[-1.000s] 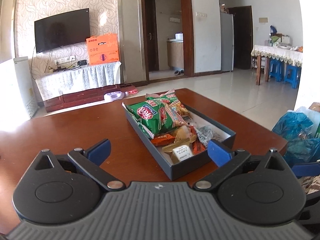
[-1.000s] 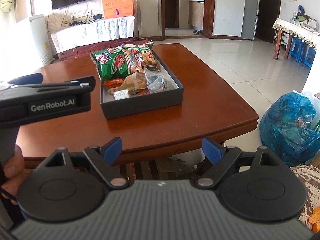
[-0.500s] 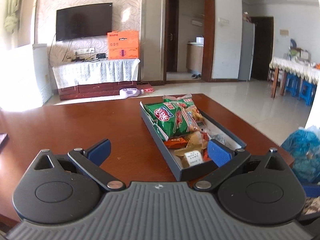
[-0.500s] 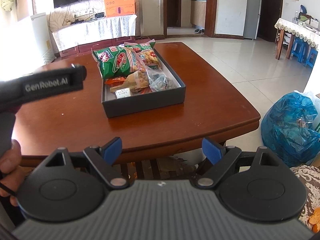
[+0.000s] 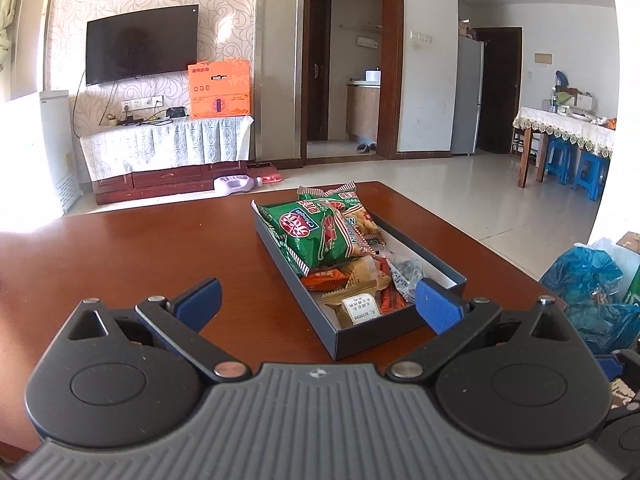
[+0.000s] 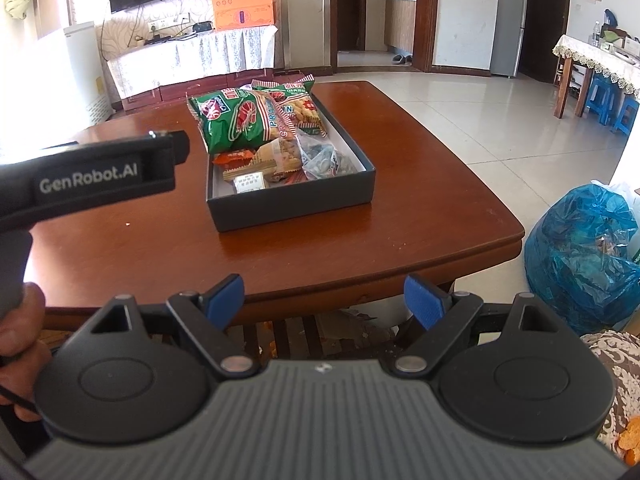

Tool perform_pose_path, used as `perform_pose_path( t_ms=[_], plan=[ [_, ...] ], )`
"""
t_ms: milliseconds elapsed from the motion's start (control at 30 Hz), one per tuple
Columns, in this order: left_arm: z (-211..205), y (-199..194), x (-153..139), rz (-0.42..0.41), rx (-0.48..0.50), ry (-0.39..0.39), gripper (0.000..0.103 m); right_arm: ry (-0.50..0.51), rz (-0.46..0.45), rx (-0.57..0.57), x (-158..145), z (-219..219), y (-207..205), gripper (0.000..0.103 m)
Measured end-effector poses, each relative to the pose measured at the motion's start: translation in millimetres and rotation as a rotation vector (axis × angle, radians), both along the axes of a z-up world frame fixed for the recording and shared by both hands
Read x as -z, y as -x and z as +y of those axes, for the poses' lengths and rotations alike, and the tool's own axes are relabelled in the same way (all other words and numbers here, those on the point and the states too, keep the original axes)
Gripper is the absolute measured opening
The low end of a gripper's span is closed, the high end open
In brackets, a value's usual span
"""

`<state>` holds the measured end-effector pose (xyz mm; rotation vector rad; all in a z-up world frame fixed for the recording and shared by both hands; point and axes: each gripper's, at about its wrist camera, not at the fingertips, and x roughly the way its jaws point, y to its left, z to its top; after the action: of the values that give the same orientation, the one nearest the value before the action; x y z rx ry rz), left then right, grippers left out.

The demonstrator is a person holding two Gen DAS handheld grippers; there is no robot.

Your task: Organize snacks

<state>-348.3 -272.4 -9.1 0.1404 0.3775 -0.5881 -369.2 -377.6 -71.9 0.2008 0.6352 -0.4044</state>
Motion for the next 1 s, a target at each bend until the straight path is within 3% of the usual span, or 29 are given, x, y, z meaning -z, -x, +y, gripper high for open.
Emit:
perform_pose_path(
  t_ms=[1000],
  plan=[
    [1.1, -1.5, 0.0, 0.011, 0.019, -0.001, 0.103, -0.002, 0.016, -0.013, 0.9, -0.6, -2.8, 0.089]
  ],
)
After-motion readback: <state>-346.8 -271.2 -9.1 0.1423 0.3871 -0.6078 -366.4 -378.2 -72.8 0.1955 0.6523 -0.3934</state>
